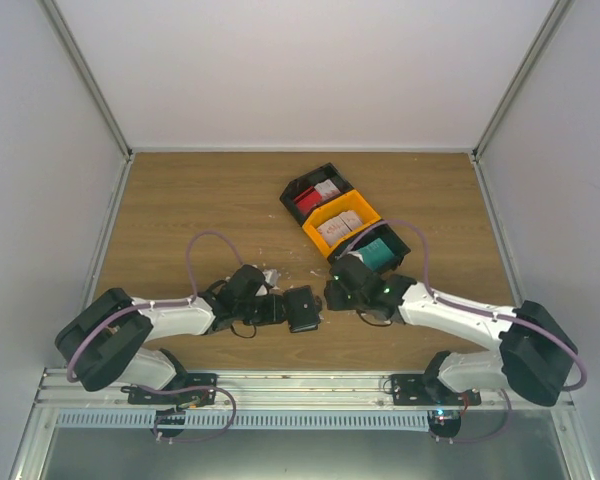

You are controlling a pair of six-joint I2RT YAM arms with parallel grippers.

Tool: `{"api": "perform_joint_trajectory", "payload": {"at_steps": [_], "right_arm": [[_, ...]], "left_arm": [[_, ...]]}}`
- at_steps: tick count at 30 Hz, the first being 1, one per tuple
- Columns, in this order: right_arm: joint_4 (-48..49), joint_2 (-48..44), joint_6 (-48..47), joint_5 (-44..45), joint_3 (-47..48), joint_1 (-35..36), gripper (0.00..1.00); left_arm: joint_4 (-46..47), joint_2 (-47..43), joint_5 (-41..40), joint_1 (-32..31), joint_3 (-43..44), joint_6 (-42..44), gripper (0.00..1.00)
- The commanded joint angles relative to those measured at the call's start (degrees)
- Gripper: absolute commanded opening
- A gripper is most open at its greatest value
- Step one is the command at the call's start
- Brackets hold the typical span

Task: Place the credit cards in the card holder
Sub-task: Close the card holder at the center of the board.

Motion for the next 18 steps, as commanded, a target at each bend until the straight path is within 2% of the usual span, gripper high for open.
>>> {"api": "perform_joint_trajectory", "payload": {"at_steps": [1,6,11,18], "right_arm": [[1.3,2.3,-4.6,-6.6,3.9,-2.0,0.57],[-2.7,10.0,-9.3,-10.3,10.8,-1.5,0.56],[-10.3,18.1,-9.2,-6.1,17.7,1.1,0.54],[-19.2,22.8,-4.2,0.4,22.4,3.1,0.38]], "left_arm": [[-0.5,2.4,-0.3,-1.0,-1.2,-0.2,0.38],[-0.4,4.3,-2.4,-1.9,-1.0,-1.0,0.38],[-2.0,5.9,-5.7,-3.3,-0.4,-2.9,0.44],[-1.3,5.2,-7.3,-3.5,-2.2,-4.9,0.43]]}}
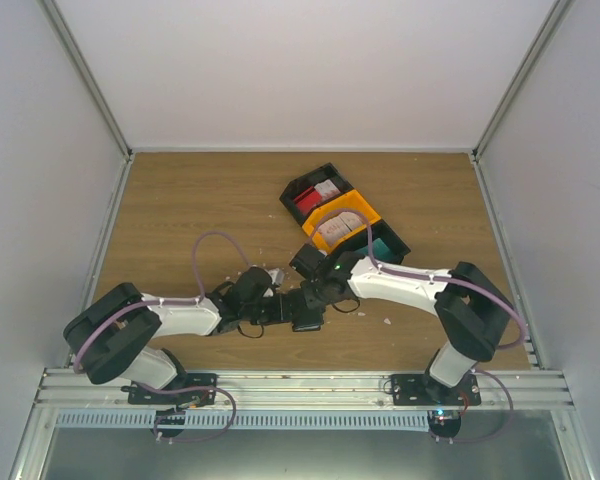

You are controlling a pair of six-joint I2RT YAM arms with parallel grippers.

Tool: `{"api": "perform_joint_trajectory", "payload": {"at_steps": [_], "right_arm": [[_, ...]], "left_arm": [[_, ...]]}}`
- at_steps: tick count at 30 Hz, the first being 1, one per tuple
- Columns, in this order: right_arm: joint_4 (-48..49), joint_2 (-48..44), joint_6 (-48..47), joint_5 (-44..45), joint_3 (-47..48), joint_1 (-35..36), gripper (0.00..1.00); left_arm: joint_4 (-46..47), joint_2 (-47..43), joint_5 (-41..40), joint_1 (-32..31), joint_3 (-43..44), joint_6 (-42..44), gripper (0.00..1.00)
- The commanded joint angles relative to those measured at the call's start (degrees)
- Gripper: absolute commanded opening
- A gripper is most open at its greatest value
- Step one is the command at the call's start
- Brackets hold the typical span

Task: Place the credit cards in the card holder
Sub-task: Close the card holder at the center of the board.

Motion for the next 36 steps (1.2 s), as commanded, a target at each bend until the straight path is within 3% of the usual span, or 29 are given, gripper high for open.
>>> {"api": "perform_joint_trajectory", "payload": {"at_steps": [1,8,13,26,36], "right_arm": [[-7.7,1.5,2.5,4.4,2.4,1.0,0.35],[-9.6,2.1,3.8,5.0,3.6,2.0,0.10],[-9.4,2.1,4.4,4.5,3.5,2.3,0.01],[-3.2,0.2,1.6,2.3,2.0,3.3,0.01],[-2.6,3.0,-0.8,2.0,3.1,5.4,0.01]], "left_arm": [[-6.2,1.5,-4.5,-0.4,-3.5,-1.5,0.43],[-6.1,0.0,-4.9,-0.4,-4.8,-1.4,0.40],[-5.7,-0.9,-4.9,-0.4,-5.4,-1.6,0.39],[-0.5,1.0,-0.8,-0.4,-6.4,-3.1,0.39],[1.1,2.6,0.0,-0.4,-6.3,-3.5,0.29]]}}
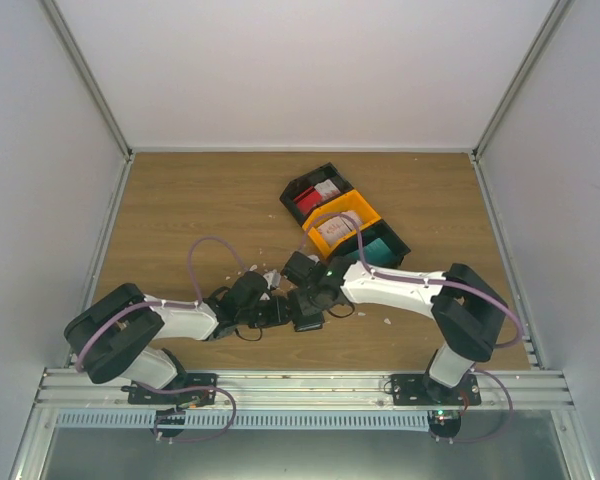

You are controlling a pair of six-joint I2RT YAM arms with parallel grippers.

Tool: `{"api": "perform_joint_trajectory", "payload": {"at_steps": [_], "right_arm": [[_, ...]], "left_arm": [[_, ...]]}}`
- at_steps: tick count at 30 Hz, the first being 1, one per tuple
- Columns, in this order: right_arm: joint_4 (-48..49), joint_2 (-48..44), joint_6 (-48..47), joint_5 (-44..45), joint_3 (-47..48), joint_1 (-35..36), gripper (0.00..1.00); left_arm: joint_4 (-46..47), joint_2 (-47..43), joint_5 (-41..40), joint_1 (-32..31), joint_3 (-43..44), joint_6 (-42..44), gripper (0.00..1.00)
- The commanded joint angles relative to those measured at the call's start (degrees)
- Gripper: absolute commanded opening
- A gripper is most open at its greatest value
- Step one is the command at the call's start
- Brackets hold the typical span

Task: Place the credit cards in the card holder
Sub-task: Close the card holder at the center of the board.

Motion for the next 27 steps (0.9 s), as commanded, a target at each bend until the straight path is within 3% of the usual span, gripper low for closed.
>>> {"api": "perform_joint_trajectory", "payload": {"at_steps": [1,11,20,27], "right_arm": [[1.1,2.1,-1.6,0.0,1.1,1.2,0.00],[-0.2,5.1,-2.1,2.9,2.3,2.3,0.01],[-5.2,5.2,3.0,9.0,4.4,2.5,0.00],[-3.3,5.0,2.4,7.5,4.2,2.5,0.01]], "left_arm": [[-6.1,2.4,-0.4,-0.4,-2.3,-0.3,0.29],[-5.8,2.5,-0.8,-0.4,-3.1,-0.4,0.28],[-5.8,2.6,-0.9,-0.4,-3.2,-0.4,0.28],[-5.4,2.8,-0.6,-0.4,-3.4,-0.4,0.28]]}}
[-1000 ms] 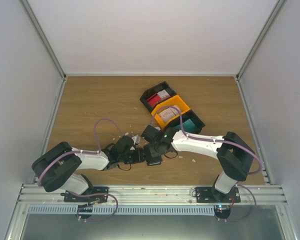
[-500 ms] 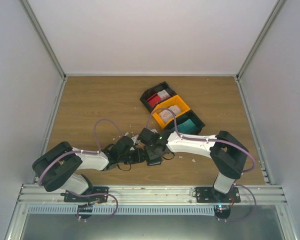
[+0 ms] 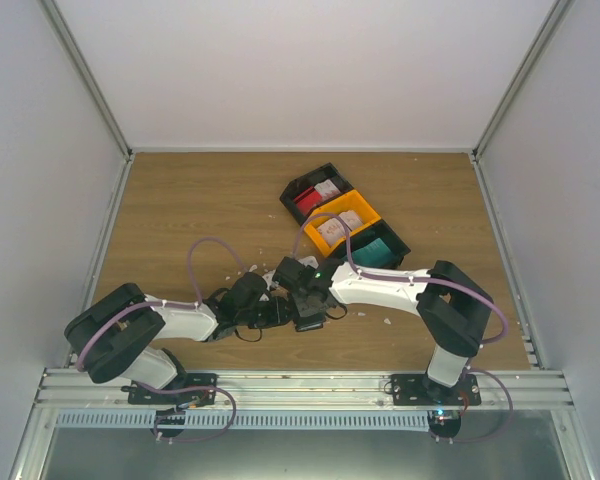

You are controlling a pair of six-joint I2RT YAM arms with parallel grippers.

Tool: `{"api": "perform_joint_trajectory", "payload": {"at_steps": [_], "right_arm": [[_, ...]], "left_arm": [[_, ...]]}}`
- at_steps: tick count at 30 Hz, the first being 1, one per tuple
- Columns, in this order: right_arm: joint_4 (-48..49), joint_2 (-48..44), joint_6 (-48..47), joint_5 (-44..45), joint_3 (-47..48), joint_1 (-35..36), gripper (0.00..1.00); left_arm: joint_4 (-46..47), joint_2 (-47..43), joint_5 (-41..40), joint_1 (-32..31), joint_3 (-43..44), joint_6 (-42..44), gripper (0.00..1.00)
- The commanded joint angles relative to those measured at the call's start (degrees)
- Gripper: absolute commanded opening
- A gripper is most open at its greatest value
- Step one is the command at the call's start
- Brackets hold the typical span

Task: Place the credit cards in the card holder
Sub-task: Close the card holder at the center of the board.

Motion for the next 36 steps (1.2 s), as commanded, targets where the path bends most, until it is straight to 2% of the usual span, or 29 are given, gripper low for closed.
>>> {"api": "perform_joint_trajectory", "payload": {"at_steps": [1,12,36], "right_arm": [[1.2,0.7,0.0,0.3,0.8,0.4,0.01],[6.4,1.5,-2.0,-3.3,-0.8,0.5,0.01],[8.4,4.1,-2.6,-8.7,-5.2,2.5,0.01]], "left_arm": [[-6.9,2.5,-0.6,-0.4,-2.7,-0.2,0.28],[-4.9,3.8,0.3,-0.4,-3.2,-0.5,0.27],[-5.2,4.2,-0.9,-0.4,-3.4,-1.0,0.26]]}}
